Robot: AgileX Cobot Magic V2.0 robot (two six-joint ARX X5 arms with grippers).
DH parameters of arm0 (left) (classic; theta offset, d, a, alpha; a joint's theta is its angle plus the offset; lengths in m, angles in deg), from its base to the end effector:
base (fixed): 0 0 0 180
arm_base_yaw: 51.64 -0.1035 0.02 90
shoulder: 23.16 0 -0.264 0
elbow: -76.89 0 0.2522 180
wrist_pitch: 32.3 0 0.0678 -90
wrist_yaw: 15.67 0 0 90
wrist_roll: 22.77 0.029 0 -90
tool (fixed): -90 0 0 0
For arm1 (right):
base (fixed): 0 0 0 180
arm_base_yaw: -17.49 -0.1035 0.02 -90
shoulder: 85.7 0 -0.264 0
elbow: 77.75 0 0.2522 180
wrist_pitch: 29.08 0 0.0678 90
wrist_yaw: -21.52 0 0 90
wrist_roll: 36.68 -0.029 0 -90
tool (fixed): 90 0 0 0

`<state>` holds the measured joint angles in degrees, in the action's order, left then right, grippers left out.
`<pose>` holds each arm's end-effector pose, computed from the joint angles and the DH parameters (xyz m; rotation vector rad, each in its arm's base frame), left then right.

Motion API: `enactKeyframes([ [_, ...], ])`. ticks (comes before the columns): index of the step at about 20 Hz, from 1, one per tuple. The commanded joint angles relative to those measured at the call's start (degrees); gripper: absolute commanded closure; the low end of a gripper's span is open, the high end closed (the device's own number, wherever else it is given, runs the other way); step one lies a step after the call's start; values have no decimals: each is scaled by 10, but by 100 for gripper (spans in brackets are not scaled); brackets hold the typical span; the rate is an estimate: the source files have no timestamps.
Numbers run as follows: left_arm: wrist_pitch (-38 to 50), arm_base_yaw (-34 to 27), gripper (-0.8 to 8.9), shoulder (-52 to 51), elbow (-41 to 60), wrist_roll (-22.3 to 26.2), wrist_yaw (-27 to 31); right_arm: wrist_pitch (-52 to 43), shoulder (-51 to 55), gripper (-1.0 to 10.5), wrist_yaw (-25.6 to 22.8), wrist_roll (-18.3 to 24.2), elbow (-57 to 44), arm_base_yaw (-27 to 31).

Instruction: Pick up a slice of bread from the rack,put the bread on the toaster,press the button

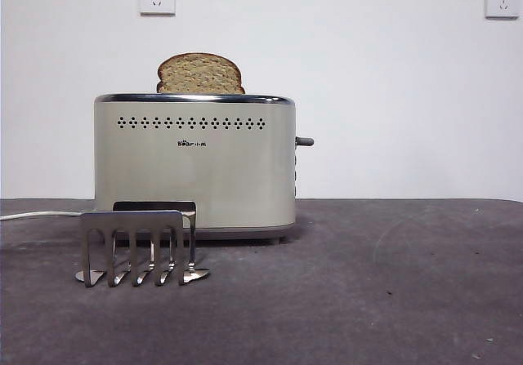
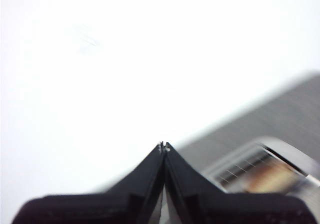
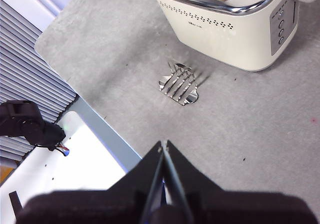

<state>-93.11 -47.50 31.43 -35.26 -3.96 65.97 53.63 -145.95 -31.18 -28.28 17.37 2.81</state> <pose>0.0981 -0.0113 0.5260 0.3248 0.0205 -0.2255 0.1473 0.0568 0.4095 0.0406 0.7804 0.9109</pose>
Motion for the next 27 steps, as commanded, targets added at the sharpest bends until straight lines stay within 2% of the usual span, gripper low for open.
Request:
enactKeyframes([
  [1, 113, -52, 817, -75, 130, -2, 28, -3, 0, 946, -2, 5, -5, -1],
  [4, 239, -95, 817, -173, 318, -8, 71, -3, 0, 946, -2, 5, -5, -1],
  [6, 302, -113, 817, -237, 442, -18, 71, -3, 0, 946, -2, 5, -5, -1],
  [10, 377, -124, 817, -359, 670, -41, 73, -3, 0, 946, -2, 5, -5, -1],
  [13, 394, -128, 817, -435, 801, -48, 73, -3, 0, 946, -2, 5, -5, -1],
  [19, 392, -129, 817, -525, 934, -58, 83, -3, 0, 946, -2, 5, -5, -1],
  [27, 354, -129, 817, -545, 979, -95, 77, -3, 0, 946, -2, 5, -5, -1],
])
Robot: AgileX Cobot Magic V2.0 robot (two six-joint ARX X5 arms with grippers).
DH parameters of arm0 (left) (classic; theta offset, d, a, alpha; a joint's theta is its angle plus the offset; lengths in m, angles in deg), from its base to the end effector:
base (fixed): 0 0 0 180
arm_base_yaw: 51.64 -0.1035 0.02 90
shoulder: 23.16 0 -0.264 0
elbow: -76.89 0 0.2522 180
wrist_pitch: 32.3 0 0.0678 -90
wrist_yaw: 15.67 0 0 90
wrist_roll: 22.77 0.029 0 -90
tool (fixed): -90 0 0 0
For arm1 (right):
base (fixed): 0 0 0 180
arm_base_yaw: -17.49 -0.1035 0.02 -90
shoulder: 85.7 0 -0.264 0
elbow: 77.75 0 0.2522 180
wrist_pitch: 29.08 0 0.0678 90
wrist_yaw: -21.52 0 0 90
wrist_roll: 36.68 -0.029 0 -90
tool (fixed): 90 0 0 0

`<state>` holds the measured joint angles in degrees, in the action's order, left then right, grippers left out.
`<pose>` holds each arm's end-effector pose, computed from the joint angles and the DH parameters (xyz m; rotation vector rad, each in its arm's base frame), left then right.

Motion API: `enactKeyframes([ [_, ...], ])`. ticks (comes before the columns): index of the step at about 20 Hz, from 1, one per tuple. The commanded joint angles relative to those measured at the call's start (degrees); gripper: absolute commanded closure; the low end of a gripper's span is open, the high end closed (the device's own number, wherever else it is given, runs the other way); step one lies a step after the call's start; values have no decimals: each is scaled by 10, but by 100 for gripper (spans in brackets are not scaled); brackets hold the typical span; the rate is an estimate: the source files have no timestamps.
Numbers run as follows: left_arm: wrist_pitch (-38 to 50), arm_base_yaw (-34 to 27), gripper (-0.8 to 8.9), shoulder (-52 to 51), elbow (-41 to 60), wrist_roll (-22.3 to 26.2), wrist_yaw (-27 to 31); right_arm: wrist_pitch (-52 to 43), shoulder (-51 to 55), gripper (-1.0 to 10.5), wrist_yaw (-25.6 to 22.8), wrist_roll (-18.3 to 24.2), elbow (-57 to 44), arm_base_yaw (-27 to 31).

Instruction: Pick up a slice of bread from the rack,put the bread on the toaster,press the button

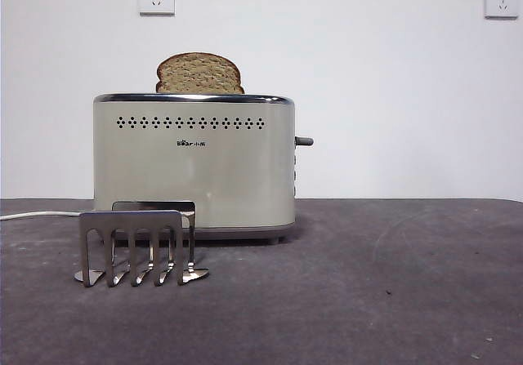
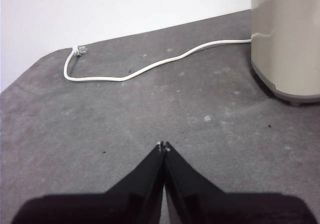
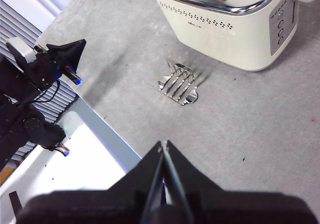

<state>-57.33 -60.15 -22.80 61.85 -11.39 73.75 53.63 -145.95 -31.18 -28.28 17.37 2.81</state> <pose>0.0942 0.0138 0.1517 0.1834 0.1933 0.1196 0.1473 0.0568 0.4095 0.0406 0.7804 0.9109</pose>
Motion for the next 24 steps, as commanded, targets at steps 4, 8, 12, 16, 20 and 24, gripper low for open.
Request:
enactKeyframes([
  [4, -2, -2, 817, -2, 7, -28, -1, -3, 0, 946, -2, 5, -5, -1],
  [8, -2, -2, 817, -2, 7, -28, 3, -3, 0, 946, -2, 5, -5, -1],
  [12, -2, -2, 817, -2, 7, -28, 3, -3, 0, 946, -2, 5, -5, -1],
  [16, -2, -2, 817, -2, 7, -28, 3, -3, 0, 946, -2, 5, -5, -1],
  [20, -2, -2, 817, -2, 7, -28, 3, -20, 4, 946, -16, 55, -5, 4],
  [24, -2, -2, 817, -2, 7, -28, 3, -163, 70, 946, -31, 60, -52, 29],
])
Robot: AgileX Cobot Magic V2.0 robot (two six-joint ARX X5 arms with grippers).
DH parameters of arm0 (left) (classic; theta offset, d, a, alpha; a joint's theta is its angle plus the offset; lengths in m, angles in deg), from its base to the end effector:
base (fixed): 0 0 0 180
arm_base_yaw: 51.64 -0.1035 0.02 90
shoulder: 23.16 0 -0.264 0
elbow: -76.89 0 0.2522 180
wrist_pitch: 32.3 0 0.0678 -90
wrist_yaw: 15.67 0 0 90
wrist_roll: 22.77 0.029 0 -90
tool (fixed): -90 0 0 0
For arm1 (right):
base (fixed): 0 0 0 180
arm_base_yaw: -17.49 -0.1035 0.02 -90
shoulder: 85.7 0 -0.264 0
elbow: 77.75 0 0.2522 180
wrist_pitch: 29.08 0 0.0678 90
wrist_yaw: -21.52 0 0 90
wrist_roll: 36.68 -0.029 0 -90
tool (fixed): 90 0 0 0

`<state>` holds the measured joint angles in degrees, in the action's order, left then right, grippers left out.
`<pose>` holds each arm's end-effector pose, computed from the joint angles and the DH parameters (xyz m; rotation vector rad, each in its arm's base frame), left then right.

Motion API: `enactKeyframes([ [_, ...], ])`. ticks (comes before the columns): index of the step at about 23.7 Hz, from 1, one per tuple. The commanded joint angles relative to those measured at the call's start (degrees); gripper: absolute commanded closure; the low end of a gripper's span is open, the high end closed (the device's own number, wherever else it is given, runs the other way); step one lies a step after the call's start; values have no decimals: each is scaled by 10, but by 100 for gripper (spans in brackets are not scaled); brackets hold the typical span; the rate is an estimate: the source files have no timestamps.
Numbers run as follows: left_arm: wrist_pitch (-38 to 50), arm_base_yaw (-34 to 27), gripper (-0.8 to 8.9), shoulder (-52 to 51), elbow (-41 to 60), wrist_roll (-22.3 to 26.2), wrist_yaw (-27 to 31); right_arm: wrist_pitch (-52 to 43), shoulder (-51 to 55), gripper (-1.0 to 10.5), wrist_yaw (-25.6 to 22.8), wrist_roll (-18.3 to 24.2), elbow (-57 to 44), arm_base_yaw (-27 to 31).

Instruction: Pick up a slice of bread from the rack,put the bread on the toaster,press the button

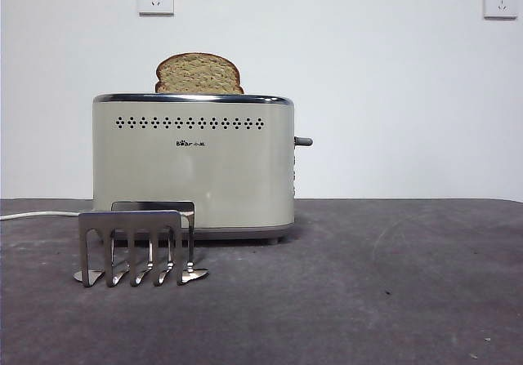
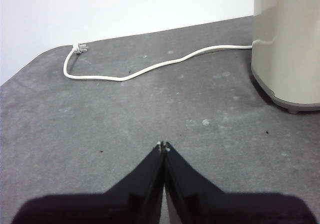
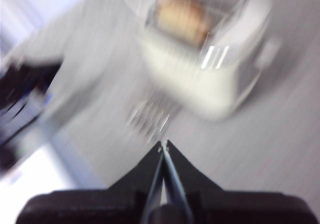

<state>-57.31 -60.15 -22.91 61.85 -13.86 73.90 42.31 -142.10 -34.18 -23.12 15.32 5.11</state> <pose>0.0941 0.0139 0.1519 0.1409 0.1885 0.1265 0.1446 0.0485 0.4217 -0.0983 0.5137 0.8556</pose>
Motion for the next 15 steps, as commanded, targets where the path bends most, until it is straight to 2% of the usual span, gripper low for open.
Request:
enactKeyframes([
  [1, -2, -2, 817, -1, 7, -3, 2, -102, 63, 946, -2, -10, -75, 19],
  [4, -2, -2, 817, -1, 7, -3, 2, -257, 169, 945, -23, -50, -242, 78],
  [7, -2, -2, 817, -1, 7, -3, 2, -395, 276, 946, -112, -67, -424, 119],
  [12, -2, -2, 817, -1, 7, -3, 2, -478, 373, 946, -206, -113, -575, 144],
  [15, -2, -2, 817, -1, 7, -3, 2, -503, 420, 946, -245, -116, -636, 147],
])
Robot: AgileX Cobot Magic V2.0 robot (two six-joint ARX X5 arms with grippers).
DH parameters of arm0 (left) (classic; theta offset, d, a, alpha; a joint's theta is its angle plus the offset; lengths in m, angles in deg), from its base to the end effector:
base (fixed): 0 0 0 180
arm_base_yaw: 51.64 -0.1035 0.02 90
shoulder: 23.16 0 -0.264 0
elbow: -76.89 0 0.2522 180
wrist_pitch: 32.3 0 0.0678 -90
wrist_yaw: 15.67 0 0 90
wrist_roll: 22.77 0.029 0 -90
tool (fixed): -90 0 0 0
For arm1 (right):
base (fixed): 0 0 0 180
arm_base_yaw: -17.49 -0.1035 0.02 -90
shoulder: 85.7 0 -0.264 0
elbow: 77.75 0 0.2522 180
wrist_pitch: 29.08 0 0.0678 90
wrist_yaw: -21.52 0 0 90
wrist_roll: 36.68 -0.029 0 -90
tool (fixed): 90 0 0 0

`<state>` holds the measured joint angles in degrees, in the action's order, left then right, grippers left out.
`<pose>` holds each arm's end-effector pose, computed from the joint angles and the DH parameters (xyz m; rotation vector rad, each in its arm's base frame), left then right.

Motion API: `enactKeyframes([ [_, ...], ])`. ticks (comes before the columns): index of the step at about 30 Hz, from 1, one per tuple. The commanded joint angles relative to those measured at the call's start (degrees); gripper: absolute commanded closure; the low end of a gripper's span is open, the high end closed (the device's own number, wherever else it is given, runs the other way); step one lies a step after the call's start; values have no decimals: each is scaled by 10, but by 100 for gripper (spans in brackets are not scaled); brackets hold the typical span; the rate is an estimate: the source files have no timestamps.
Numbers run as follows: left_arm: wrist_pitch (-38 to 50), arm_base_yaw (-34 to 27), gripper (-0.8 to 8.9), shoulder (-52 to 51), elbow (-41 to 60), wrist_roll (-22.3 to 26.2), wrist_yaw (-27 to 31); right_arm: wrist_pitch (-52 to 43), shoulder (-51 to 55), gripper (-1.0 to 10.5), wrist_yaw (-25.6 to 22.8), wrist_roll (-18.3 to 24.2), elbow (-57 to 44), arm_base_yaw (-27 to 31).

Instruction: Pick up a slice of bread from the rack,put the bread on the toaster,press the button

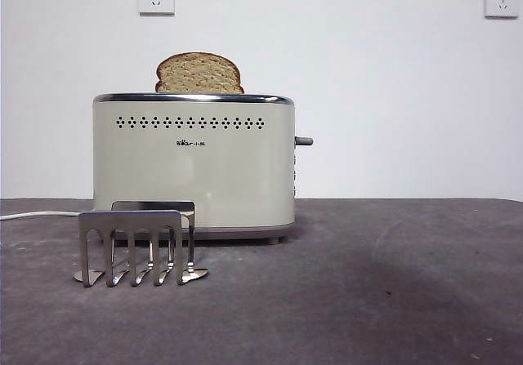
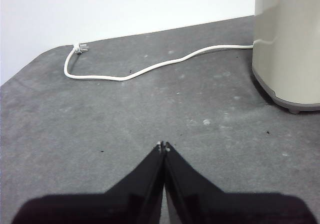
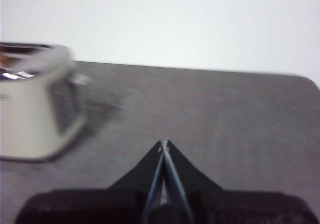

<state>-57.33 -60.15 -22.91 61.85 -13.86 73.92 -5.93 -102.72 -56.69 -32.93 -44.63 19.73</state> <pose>0.0941 0.0139 0.1518 0.1409 0.1889 0.1268 0.1055 0.0018 0.2389 -0.0502 0.1168 0.1704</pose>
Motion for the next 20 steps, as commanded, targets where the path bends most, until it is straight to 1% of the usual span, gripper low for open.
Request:
enactKeyframes([
  [1, -2, -2, 817, -1, 7, -3, 2, -21, 38, 946, -21, -18, -49, 0],
  [6, -2, -2, 817, -1, 7, -3, 2, -21, 94, 946, -48, -20, -111, 0],
  [13, -2, -2, 817, -1, 7, -3, 2, -21, 157, 946, -49, -44, -176, -3],
  [20, -1, -2, 817, -1, 7, -3, 2, 4, 170, 946, -46, -42, -191, -13],
])
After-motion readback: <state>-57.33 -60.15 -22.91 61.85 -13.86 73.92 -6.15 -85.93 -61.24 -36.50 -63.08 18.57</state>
